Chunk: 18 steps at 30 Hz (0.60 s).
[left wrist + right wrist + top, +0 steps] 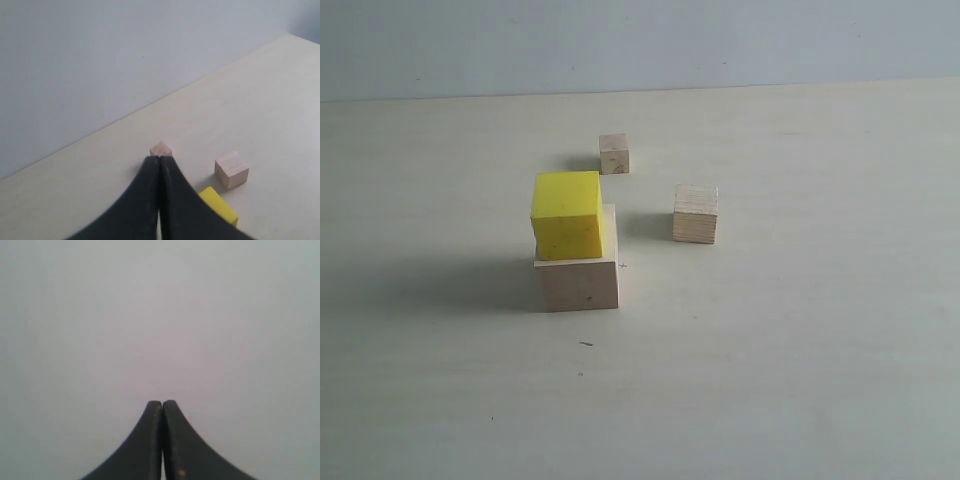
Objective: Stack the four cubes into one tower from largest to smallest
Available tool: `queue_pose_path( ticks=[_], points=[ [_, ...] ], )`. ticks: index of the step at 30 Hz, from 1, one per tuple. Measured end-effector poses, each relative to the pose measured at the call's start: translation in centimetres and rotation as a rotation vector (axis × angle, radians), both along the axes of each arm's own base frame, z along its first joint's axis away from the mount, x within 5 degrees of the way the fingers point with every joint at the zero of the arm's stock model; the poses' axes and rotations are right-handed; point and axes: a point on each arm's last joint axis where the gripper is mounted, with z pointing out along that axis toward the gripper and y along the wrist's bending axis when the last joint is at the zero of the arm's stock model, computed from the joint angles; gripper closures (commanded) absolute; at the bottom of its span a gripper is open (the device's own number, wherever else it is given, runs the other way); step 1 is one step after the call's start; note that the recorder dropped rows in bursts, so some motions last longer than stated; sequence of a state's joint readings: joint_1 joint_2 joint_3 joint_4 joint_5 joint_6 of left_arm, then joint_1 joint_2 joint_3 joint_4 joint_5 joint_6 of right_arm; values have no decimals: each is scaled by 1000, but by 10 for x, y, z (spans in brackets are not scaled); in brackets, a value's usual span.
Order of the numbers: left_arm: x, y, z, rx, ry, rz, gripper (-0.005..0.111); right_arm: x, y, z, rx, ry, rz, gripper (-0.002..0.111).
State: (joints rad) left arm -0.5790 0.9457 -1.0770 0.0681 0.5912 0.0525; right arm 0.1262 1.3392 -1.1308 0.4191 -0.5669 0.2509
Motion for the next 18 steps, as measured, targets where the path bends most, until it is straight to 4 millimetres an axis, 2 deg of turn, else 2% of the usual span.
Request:
queue_pose_path(
  ticks=[2,3,6,8,9,11,13,15,18],
  points=[
    [1,-1,2,-13,-20,-2,107,0,8,3,-271,-31,-32,108],
    [1,-1,3,-19,-29,-2,107,0,15,3,-474,-51,-43,108],
    [1,-1,5,-28,-45,-4,107,5,32,-5,-912,-89,-46,108],
    [1,-1,5,-29,-46,-4,107,9,39,-14,-1107,-71,-39,108],
    [1,-1,4,-28,-45,-4,107,11,39,-18,-1147,-43,-35,108],
    [1,-1,4,-28,-45,-4,107,14,34,-20,-1027,17,-40,108],
    [1,-1,4,-26,-46,-3,107,16,18,-18,-625,93,-52,108],
    [1,-1,4,-26,-46,-3,107,13,0,-20,-87,148,-53,108],
    [1,-1,4,-26,-46,-3,107,9,-18,-31,617,160,-50,108]
  ],
)
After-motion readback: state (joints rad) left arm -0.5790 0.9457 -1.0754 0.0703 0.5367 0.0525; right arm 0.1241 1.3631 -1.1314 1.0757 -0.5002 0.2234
